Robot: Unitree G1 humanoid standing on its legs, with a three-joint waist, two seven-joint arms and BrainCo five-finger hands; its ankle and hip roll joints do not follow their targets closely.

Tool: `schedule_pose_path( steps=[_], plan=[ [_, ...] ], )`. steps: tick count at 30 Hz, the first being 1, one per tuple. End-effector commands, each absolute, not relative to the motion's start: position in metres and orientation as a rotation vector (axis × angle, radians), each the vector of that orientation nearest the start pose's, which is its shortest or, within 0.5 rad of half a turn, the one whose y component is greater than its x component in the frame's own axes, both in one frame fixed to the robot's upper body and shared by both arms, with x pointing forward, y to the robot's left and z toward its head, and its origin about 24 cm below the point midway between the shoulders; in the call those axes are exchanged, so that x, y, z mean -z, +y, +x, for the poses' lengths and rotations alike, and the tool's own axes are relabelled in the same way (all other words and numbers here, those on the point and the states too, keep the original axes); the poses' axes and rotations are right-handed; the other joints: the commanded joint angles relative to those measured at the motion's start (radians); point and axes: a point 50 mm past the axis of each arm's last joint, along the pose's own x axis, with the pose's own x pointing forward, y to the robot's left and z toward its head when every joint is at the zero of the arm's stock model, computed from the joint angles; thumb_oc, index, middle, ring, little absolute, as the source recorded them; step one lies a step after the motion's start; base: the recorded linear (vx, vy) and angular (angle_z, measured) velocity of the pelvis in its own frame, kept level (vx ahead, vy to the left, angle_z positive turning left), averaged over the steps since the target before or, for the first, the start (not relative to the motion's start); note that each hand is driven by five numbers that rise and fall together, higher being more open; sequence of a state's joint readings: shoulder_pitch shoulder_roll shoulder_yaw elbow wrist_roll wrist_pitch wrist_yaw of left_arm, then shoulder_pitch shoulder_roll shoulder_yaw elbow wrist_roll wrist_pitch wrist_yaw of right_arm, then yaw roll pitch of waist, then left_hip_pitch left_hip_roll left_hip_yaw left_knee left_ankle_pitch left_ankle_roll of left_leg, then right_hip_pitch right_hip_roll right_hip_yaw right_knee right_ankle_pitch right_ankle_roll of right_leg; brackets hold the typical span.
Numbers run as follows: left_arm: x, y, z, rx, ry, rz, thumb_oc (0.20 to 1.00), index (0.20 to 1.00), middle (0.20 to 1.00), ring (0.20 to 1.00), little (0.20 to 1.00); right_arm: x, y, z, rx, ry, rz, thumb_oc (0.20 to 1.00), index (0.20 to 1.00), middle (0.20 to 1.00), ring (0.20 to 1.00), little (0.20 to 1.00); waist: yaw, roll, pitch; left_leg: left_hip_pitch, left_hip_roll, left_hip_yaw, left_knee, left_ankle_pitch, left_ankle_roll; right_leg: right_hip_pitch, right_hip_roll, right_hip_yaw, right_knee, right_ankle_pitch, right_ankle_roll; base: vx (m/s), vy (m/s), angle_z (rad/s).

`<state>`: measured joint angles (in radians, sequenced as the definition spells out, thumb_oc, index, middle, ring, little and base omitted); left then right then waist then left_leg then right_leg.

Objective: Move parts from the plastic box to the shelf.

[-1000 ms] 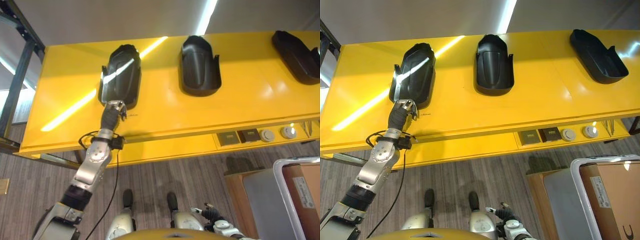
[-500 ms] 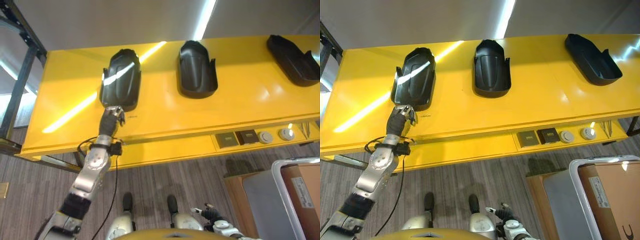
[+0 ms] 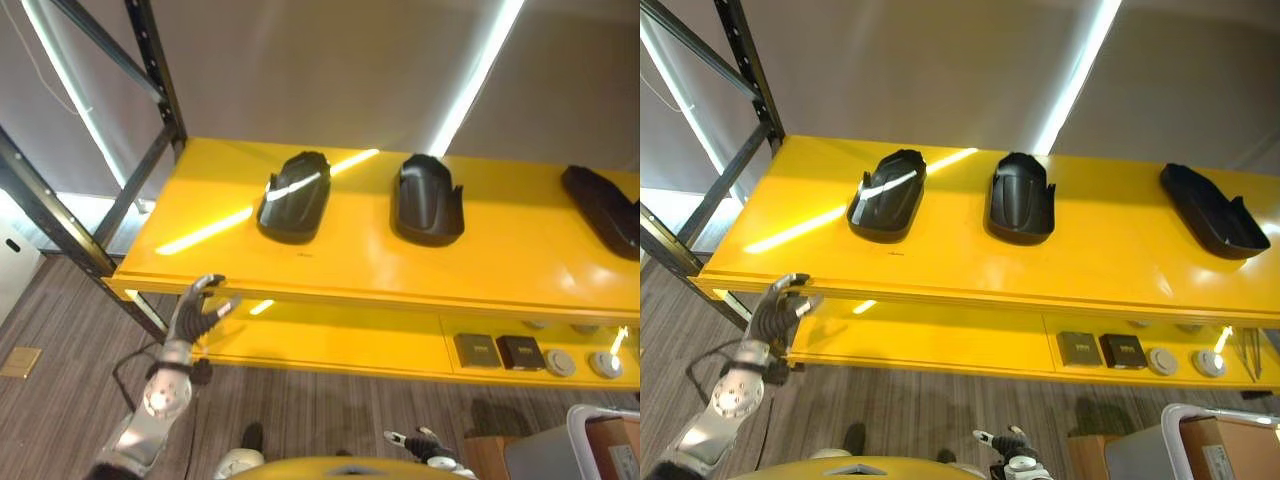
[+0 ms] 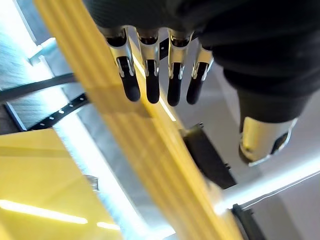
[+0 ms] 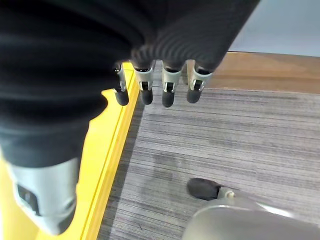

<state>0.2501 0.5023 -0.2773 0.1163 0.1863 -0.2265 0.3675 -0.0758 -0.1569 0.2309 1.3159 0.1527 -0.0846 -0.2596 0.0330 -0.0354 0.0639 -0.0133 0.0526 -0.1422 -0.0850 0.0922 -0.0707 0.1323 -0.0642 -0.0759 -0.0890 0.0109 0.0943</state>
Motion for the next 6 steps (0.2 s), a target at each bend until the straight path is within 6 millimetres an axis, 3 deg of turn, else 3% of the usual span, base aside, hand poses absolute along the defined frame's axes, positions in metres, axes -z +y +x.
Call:
schedule_pose_path(
  steps=[1,3,6],
  plan=[
    [0.024,0.219,0.175,-0.048,0.114,0.697,1.000,1.000,1.000,1.000,1.000,0.163,-0.190,0.111,0.216,1.104,-0.307,1.000,1.000,1.000,1.000,1.000,0.037,-0.011,-0.016,0.008,0.055,-0.030,0.034,-0.091,-0.005,-0.052,-0.058,-0.038,0.083,-0.083,0.016,0.02,-0.009,0.29],
    [0.041,0.226,0.163,-0.088,0.214,0.680,1.000,1.000,1.000,1.000,1.000,0.162,-0.191,0.112,0.221,1.099,-0.317,1.000,1.000,1.000,1.000,1.000,0.044,-0.009,-0.013,0.009,0.049,-0.048,0.039,-0.093,-0.005,-0.039,-0.058,-0.055,0.084,-0.087,0.015,-0.02,-0.001,0.33],
    [0.100,0.246,0.116,-0.265,0.598,0.621,1.000,1.000,1.000,1.000,1.000,0.164,-0.198,0.104,0.244,1.127,-0.336,1.000,1.000,1.000,1.000,1.000,0.062,-0.011,-0.011,0.002,0.038,-0.075,0.051,-0.093,-0.004,-0.029,-0.062,-0.079,0.088,-0.093,0.013,-0.04,0.016,0.34]
  ],
)
